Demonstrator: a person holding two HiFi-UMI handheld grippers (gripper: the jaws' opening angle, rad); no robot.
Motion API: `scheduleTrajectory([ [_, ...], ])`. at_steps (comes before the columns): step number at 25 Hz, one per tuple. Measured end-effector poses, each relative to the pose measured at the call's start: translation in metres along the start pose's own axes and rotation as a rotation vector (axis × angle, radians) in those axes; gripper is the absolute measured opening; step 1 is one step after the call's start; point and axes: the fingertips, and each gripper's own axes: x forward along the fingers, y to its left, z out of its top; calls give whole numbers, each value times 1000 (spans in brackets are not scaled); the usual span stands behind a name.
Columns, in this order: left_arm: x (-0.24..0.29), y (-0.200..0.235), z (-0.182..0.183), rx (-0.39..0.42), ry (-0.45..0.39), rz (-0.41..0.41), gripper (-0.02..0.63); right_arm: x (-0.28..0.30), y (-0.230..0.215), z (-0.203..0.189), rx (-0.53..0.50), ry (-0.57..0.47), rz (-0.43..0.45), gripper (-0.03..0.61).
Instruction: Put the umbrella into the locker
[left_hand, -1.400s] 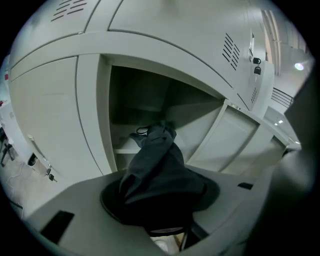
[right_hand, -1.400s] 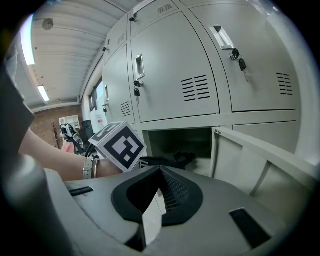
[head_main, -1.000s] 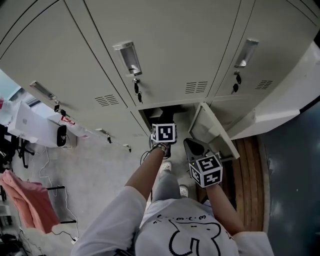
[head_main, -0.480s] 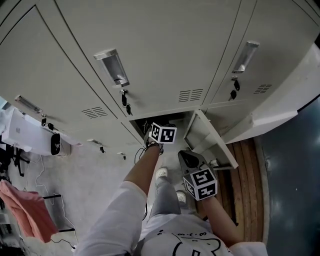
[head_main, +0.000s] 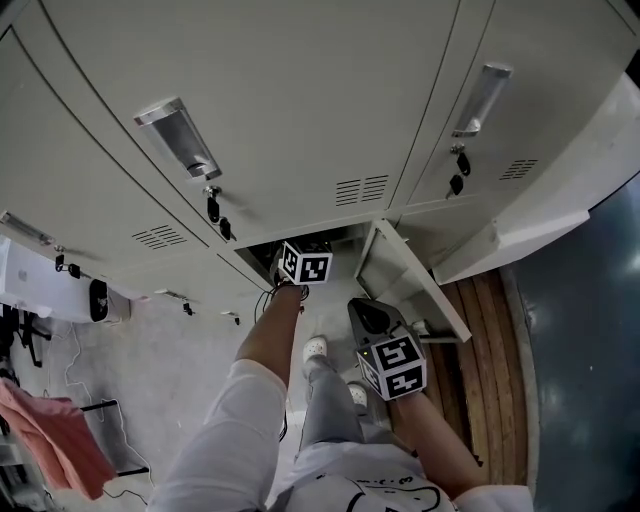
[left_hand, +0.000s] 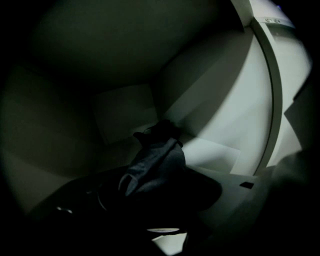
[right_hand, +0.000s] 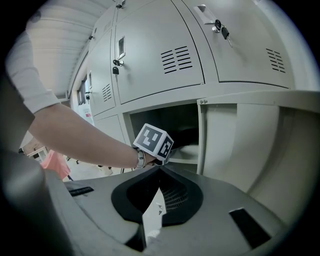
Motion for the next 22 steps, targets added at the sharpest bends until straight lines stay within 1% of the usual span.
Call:
scheduleTrajectory([
  [2,0,0,1,29,-36,33,245,0,-1,-3,11,4,-1,14],
  [4,-2,-1,2,76,-74,85,250,0,-1,-8,22,10,-2,12],
  [6,-3,0,5,101,-101,129,258,0,-1,-12,34,12,-3,14],
  [8,1,2,6,93,-95,145,270,-1,-2,-16,42,15,-2,14],
  [11,8,3,4,80,-64,140,279,-3,-2,-22,47,24,1,14],
  [14,11,5,5,66,-66,151,289,-3,1,-29,55,36,7,14],
  [16,10,10,5,43,-75,173,317,-3,4,-31,60,40,14,14],
  [18,8,17,4,1,-75,183,399,-4,5,-31,62,41,16,12],
  [20,4,17,2,-25,-77,167,453,-6,4,-29,65,35,13,14],
  [21,1,15,1,-22,-82,154,471,-7,3,-28,67,30,11,12],
  [22,-3,12,0,-13,-91,139,471,-8,2,-26,70,25,8,14],
])
